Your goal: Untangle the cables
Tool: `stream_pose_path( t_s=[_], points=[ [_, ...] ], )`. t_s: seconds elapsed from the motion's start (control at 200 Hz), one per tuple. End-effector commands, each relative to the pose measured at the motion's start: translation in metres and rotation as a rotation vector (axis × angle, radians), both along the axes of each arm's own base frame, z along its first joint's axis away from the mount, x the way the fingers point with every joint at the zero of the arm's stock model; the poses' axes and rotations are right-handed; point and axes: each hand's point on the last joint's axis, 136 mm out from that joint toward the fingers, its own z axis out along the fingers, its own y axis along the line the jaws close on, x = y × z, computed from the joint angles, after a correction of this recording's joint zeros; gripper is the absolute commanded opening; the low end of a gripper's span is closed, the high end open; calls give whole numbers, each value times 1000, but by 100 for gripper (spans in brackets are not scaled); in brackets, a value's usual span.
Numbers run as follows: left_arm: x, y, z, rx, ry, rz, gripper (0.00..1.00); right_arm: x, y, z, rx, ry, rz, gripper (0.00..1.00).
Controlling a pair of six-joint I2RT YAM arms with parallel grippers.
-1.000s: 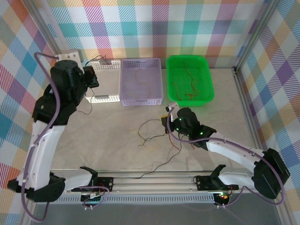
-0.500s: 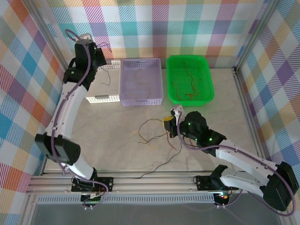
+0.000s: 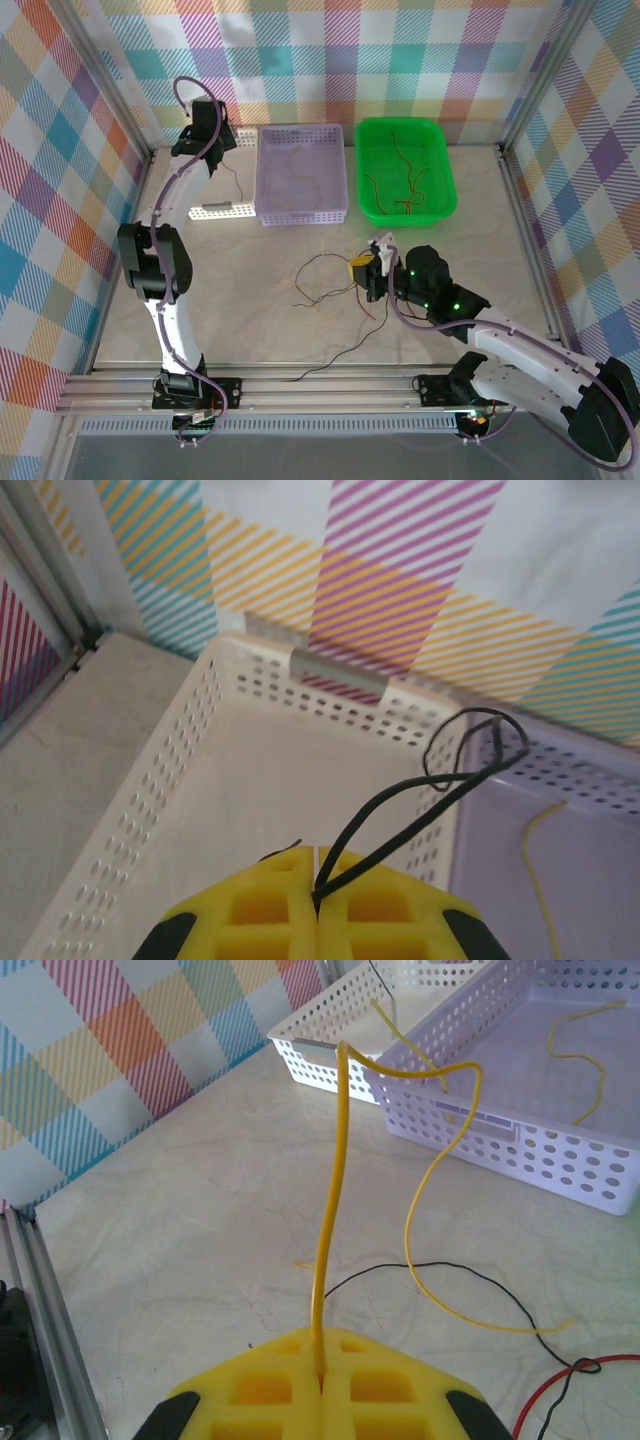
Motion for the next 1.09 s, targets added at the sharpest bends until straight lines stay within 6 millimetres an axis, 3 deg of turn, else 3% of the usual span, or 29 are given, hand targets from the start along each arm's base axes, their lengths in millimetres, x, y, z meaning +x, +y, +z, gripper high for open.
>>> stream_pose_path(
  t_s=[0.0,0.18,0.295,0.54,0.665,0.855,0.985,1.09],
  points=[
    [2,9,-7,-35,-32,58,0,-5,4,12,51,-21,27,0],
    [-9,11,-47,-95,54,62,0,-3,6,8,50,-4,25,0],
    [-18,10,-65,-129,93,58,8,-3,5,11,56,-9,20,0],
    [-31,9,-74,-156,135,58,29,-7,-1,22,76,-28,8,0],
    [-35,9,-65,-157,142,48,37,-7,-1,29,81,-27,9,0],
    [-54,-1,-23,-219,102,1,69,-2,-2,41,68,-5,-17,0],
    [-83,-17,9,-334,60,-49,76,0,3,61,69,16,-7,0],
    [-111,-32,23,-437,40,-96,81,0,6,83,81,24,-3,0]
  ],
)
